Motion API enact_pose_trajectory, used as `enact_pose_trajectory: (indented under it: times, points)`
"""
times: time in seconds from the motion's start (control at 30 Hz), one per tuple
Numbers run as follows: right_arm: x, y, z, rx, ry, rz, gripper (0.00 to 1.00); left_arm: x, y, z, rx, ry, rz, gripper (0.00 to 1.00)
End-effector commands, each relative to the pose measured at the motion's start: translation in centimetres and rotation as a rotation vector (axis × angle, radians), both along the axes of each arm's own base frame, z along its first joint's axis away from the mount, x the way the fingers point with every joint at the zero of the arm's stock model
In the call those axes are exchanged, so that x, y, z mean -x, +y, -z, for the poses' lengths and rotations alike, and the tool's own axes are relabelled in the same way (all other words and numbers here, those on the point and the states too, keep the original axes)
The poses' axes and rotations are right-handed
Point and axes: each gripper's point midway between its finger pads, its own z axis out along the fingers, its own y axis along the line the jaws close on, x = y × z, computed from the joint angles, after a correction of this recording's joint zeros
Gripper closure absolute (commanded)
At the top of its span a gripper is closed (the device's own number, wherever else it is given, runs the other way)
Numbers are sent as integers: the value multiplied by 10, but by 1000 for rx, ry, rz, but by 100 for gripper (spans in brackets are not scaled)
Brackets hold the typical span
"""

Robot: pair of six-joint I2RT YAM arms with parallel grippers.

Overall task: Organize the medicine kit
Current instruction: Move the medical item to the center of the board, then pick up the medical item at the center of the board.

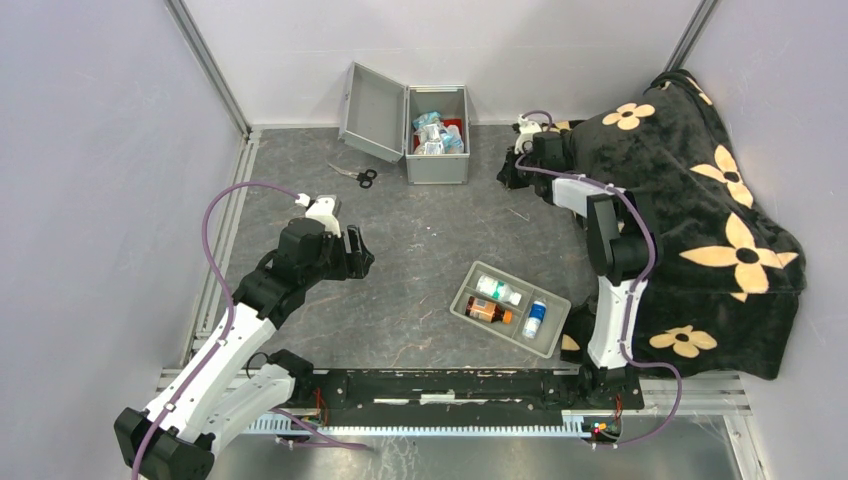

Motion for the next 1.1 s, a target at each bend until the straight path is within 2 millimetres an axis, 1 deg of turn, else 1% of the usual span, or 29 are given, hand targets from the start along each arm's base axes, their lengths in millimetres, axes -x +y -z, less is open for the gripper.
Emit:
enact_pose_trajectory:
  times: [0.0,0.07,0.1,0.13,0.17,0.2,0.27,0.3,0.33,0.4,0.47,0.5,0.53,0.57,0.63,0.67,0.7,0.77,0.83,0.87,0.97,1.07]
  points:
    - [16,13,-82,-10,-178,-100,84,-3,-1,-10,-4,-40,17,23]
    - [19,-1,-101,-23,-200,11,70,-3,-1,-10,-4,-38,17,23]
    - [19,-11,-107,-31,-197,98,65,-3,-1,-10,-3,-40,17,23]
    - [22,-20,-111,-65,-178,189,57,-3,-1,-11,-2,-41,18,23]
    - [26,-28,-110,-84,-158,262,50,-3,-1,-11,-1,-42,18,23]
    - [30,-35,-108,-97,-135,324,36,-2,-1,-11,0,-43,18,23]
    - [34,-40,-103,-124,-103,389,14,-2,-1,-12,3,-48,21,23]
    - [37,-44,-97,-117,-73,427,6,-2,-1,-13,4,-50,20,23]
    - [39,-50,-92,-105,-46,469,2,-2,-1,-13,5,-51,21,23]
    - [45,-63,-86,-50,15,567,2,-1,-1,-15,7,-58,21,23]
    - [48,-74,-94,28,35,622,2,-1,0,-16,9,-61,19,23]
    - [54,-87,-95,84,53,686,2,-1,0,-16,10,-63,19,23]
    - [57,-100,-102,125,51,746,2,-1,0,-17,11,-66,18,23]
    - [61,-109,-106,190,50,749,2,-1,-1,-17,11,-66,21,23]
    - [62,-116,-109,250,45,715,2,0,-1,-17,11,-66,22,23]
    - [62,-117,-108,245,40,699,2,0,-1,-17,12,-65,22,23]
    - [63,-114,-102,244,37,650,2,0,-1,-17,13,-66,24,23]
    - [59,-96,-101,165,-9,561,2,0,-2,-17,14,-67,28,23]
    - [55,-81,-100,86,-18,526,2,0,-1,-17,13,-65,27,23]
    - [50,-77,-98,63,-1,527,2,0,-1,-17,13,-67,27,23]
    - [41,-69,-82,17,92,578,2,0,-1,-19,15,-72,26,23]
    - [33,-55,-72,-15,126,623,2,0,-1,-18,15,-71,26,23]
